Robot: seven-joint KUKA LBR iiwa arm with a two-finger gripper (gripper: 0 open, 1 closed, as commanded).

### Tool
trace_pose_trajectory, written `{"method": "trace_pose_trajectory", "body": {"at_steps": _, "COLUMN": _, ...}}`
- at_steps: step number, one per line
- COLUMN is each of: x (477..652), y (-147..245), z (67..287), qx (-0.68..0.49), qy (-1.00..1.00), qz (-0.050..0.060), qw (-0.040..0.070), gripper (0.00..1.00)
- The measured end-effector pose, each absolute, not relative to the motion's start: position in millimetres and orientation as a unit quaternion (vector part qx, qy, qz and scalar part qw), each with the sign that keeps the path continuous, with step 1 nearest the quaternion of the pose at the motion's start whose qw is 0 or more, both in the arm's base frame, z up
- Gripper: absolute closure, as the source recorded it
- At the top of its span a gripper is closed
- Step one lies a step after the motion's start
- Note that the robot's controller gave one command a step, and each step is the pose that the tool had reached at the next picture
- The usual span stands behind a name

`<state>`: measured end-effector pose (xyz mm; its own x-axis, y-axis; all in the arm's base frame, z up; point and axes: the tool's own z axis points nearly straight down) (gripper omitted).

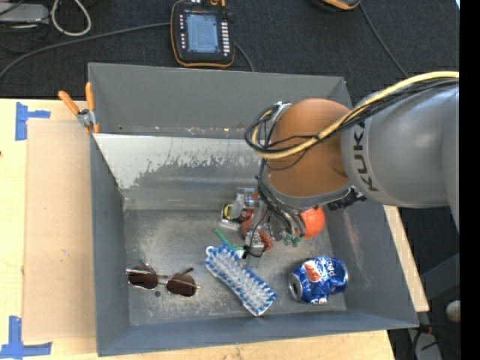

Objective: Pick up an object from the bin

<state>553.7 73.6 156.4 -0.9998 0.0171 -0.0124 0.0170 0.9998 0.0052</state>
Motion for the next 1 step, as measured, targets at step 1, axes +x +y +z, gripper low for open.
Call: {"method": "trace_pose_trajectory", "body": {"at_steps": 1, "x": 534.2, "y": 75.7, "z": 98.9, "qx": 0.087, "qy": 0.996, "qz": 0.004, "qw": -0.002, "gripper": 0.0}}
